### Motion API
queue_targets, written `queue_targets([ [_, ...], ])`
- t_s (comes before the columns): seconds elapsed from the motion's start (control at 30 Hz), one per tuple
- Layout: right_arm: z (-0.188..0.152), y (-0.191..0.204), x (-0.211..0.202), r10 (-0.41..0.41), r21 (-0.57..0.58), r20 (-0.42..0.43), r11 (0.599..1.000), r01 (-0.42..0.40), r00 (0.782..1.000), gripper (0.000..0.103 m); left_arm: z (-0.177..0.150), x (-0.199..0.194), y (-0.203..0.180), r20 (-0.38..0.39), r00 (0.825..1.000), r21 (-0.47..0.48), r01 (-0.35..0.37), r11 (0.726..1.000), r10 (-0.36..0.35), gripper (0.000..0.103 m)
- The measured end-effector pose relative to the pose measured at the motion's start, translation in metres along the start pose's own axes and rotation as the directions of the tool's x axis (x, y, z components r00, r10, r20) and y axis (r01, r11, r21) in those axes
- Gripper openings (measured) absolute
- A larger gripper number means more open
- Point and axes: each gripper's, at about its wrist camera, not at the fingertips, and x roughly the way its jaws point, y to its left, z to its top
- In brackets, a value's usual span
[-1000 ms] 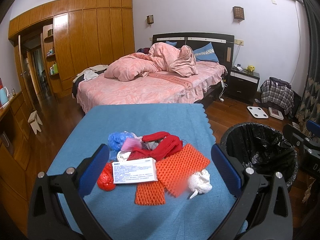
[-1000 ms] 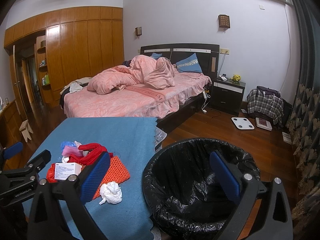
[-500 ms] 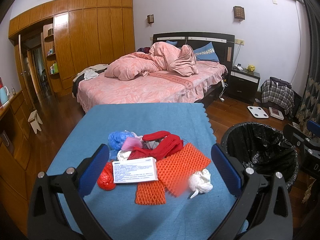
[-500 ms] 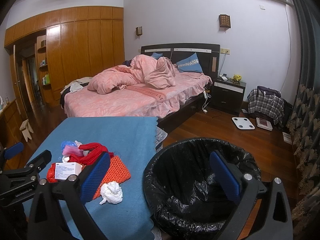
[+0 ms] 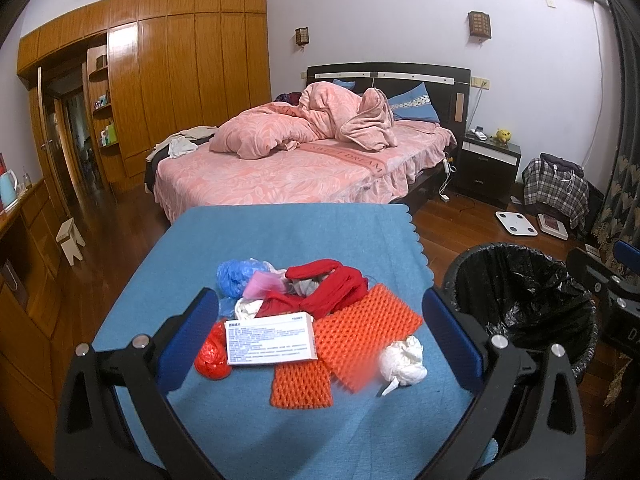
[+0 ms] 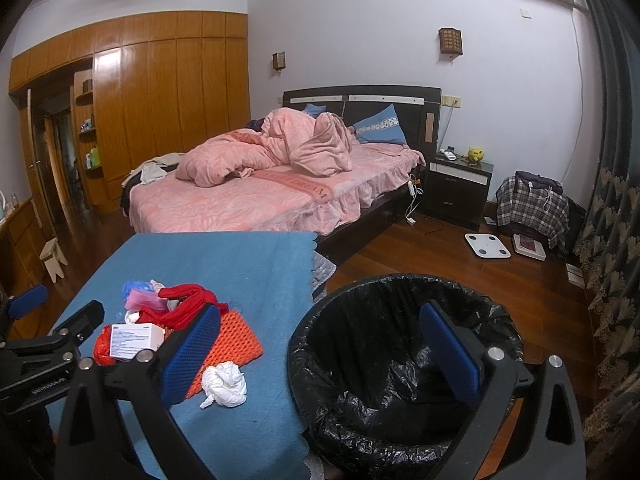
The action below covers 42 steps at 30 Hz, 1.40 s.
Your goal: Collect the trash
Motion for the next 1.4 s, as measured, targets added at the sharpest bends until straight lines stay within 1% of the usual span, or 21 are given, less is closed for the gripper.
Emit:
queue_targets([
  [0.23,0.0,0.001,0.001,0.003,0.0,-0.003,1.0,-0.003,1.0,0.097,0.0,0.0,0.0,-0.002,1.0,0.003,0.002,1.0,-0.002,0.098],
  [0.33,-0.004,0.005,0.004,0.009,-0.002,-0.003,1.0,-0.009,1.0,0.097,-0.003,0.008,0.008,-0.003,1.0,0.002,0.003,1.0,-0.003,0.098],
  [0.5,-0.013,0.016,0.015,0.022,-0.007,-0.008,1.0,-0.022,1.0,0.097,-0.005,0.007,0.009,-0.003,1.0,0.001,0.002,1.0,-0.002,0.098],
  [0.6,-0.009,0.014,0.01,0.028,-0.009,-0.009,1.0,-0.028,1.0,0.097,-0.006,0.007,0.01,-0.005,1.0,0.001,0.004,1.0,-0.004,0.098],
  [0.7,-0.009,0.016,0.009,0.036,-0.011,-0.017,0.999,-0.036,0.999,0.097,-0.018,0.007,0.009,-0.01,1.0,-0.001,0.01,1.0,-0.01,0.098],
  [0.73,-0.01,0.017,0.01,0.039,-0.013,-0.021,0.999,-0.039,0.999,0.097,-0.016,0.007,0.009,-0.01,1.0,-0.001,0.01,1.0,-0.01,0.098],
  [0.77,-0.01,0.018,0.011,0.041,-0.014,-0.023,0.999,-0.042,0.999,0.097,-0.025,0.018,0.013,-0.012,1.0,-0.003,0.011,1.0,-0.011,0.098],
  [0.8,-0.011,0.02,0.011,0.048,-0.015,-0.029,0.999,-0.048,0.998,0.097,-0.032,0.021,0.015,-0.016,1.0,-0.008,0.013,1.0,-0.013,0.098],
  [0.87,-0.013,0.022,0.014,0.06,-0.016,-0.041,0.998,-0.061,0.997,0.095,-0.021,0.02,0.014,-0.017,1.0,-0.011,0.013,1.0,-0.013,0.098],
  [0.9,-0.015,0.023,0.016,0.067,-0.016,-0.047,0.998,-0.067,0.997,0.094,-0.026,0.022,0.017,-0.01,1.0,-0.012,0.013,1.0,-0.013,0.098],
  [0.97,-0.02,0.034,0.023,0.088,-0.023,-0.068,0.996,-0.09,0.994,0.091,-0.021,0.024,0.021,-0.006,1.0,-0.012,0.008,1.0,-0.008,0.098],
  [1.03,-0.028,0.043,0.031,0.101,-0.043,-0.086,0.993,-0.105,0.991,0.089,-0.029,0.033,0.033,-0.012,1.0,-0.017,-0.018,1.0,0.018,0.098],
  [1.1,-0.038,0.052,0.04,0.118,-0.059,-0.116,0.99,-0.125,0.986,0.087,-0.038,0.044,0.045,-0.032,0.999,-0.029,-0.033,0.999,0.033,0.098],
  [1.13,-0.042,0.056,0.045,0.124,-0.062,-0.129,0.989,-0.133,0.984,0.084,-0.042,0.051,0.052,-0.049,0.998,-0.034,-0.049,0.998,0.047,0.098],
  [1.23,-0.058,0.071,0.061,0.145,-0.076,-0.172,0.984,-0.16,0.974,0.077,-0.057,0.065,0.073,-0.094,0.995,-0.054,-0.04,0.998,0.035,0.098],
  [1.27,-0.064,0.075,0.067,0.153,-0.084,-0.19,0.982,-0.171,0.97,0.074,-0.065,0.069,0.078,-0.102,0.994,-0.062,-0.045,0.997,0.038,0.098],
  [1.33,-0.074,0.084,0.077,0.168,-0.093,-0.211,0.977,-0.191,0.963,0.071,-0.071,0.072,0.089,-0.11,0.993,-0.075,-0.042,0.996,0.033,0.098],
  [1.4,-0.084,0.093,0.089,0.174,-0.095,-0.236,0.975,-0.201,0.956,0.068,-0.078,0.077,0.094,-0.136,0.99,-0.084,-0.057,0.995,0.045,0.098],
])
